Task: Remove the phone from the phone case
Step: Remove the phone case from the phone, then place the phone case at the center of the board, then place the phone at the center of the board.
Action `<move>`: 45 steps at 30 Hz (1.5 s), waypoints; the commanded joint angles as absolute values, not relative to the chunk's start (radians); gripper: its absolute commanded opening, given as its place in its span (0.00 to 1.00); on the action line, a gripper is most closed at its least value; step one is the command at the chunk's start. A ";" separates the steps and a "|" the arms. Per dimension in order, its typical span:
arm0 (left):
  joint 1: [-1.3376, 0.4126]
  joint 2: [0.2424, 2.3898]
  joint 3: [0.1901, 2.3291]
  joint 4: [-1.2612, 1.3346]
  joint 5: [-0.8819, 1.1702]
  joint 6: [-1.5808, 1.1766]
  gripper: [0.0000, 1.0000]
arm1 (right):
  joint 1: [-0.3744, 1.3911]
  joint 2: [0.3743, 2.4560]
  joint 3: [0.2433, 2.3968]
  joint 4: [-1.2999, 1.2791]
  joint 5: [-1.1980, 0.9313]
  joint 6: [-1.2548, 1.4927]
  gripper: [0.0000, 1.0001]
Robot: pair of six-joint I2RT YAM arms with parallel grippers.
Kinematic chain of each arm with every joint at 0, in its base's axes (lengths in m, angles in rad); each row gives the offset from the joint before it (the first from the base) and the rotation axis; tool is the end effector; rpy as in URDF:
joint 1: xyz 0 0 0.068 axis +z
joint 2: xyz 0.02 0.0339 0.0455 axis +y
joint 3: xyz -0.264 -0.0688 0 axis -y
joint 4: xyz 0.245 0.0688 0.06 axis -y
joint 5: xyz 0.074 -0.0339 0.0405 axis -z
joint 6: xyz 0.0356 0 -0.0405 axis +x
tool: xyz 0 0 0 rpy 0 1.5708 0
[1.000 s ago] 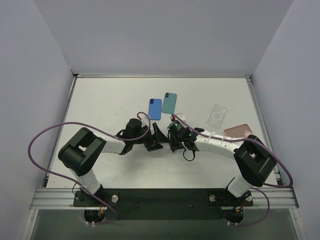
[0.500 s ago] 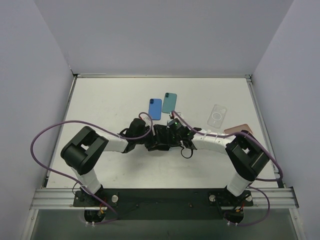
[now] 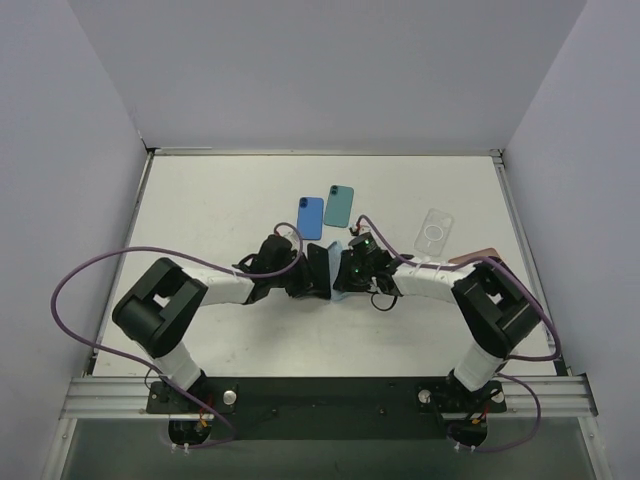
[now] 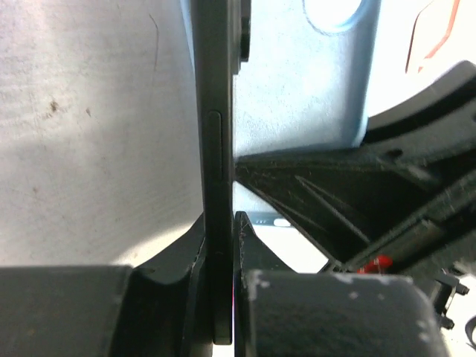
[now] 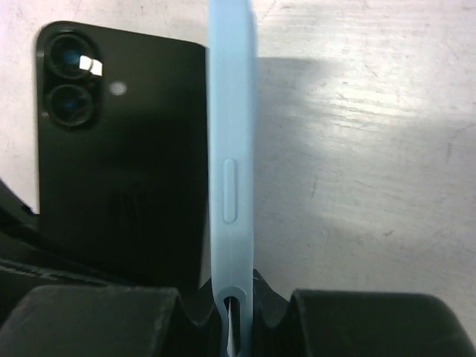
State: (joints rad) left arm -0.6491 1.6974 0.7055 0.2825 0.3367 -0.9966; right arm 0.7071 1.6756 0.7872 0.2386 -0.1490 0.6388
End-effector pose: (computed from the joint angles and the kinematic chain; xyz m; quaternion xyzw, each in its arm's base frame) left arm 0.2472 -0.2023 0.1330 -0.0860 0.8944 -0.4053 0.1683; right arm 0.2517 0.2221 0.1577 -0.0636 0.8917 0.3284 0.3050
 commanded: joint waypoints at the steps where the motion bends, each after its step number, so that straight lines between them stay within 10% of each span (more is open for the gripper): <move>1: -0.634 1.592 0.761 0.247 0.356 -0.936 0.00 | 0.622 1.603 0.741 0.120 -0.278 0.621 0.00; 14: -0.273 1.649 0.894 0.219 0.592 -0.879 0.00 | 0.281 1.661 0.903 0.086 -0.376 0.667 0.00; 21: -0.184 1.787 0.998 0.151 0.578 -0.842 0.00 | 0.201 1.683 0.916 0.003 -0.284 0.703 0.80; 26: -0.166 1.864 1.072 0.112 0.577 -0.815 0.01 | 0.193 1.565 0.867 -0.116 -0.115 0.680 0.91; 36: -0.163 1.869 1.135 -0.118 0.465 -0.712 0.82 | 0.189 1.269 0.793 -0.268 -0.005 0.629 0.96; 45: -0.166 1.700 1.101 -0.333 0.324 -0.620 0.94 | 0.189 1.123 0.833 -0.413 0.072 0.584 1.00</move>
